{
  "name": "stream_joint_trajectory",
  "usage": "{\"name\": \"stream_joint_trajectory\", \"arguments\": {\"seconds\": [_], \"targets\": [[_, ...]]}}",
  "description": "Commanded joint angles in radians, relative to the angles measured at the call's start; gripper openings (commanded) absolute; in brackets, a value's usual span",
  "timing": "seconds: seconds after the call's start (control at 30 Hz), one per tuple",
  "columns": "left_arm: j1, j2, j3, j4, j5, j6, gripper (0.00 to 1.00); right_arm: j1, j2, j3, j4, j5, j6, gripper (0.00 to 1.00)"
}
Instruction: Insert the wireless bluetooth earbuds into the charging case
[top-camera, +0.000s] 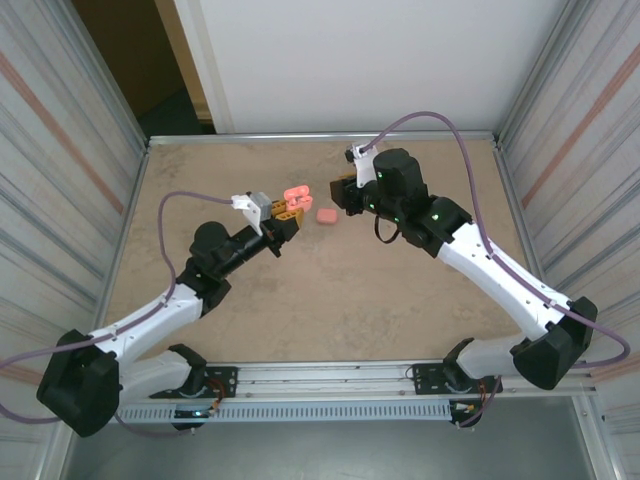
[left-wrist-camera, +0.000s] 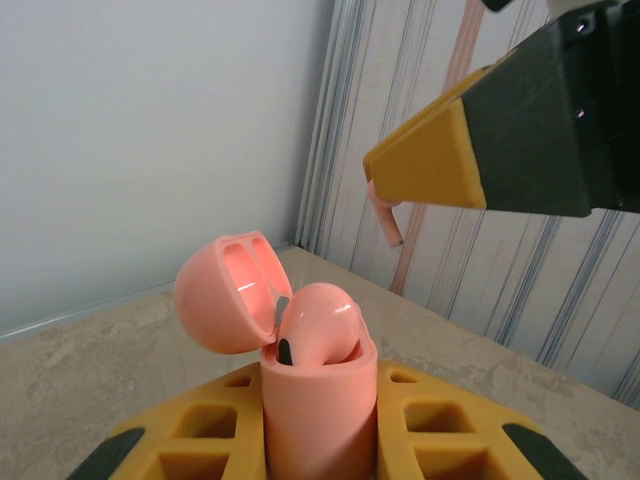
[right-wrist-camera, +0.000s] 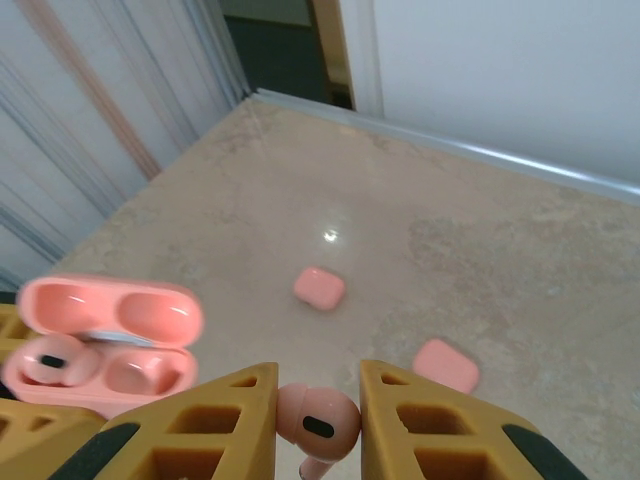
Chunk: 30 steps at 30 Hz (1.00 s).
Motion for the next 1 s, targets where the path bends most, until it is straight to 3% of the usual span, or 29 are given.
{"name": "stream_joint_trajectory", "arguments": {"seconds": [0.0,0.97], "targets": [[0.006,0.005,0.036,0.058,0.019,-0.023,0.00,0.019,0.002,0.049,0.052,-0.013,-0.043,0.24],[0.006,-0.005,0.039,0.044,0.015,-0.010,0.00,0.091,0.114,0.098,0.071,-0.046,-0.057,0.24]]}}
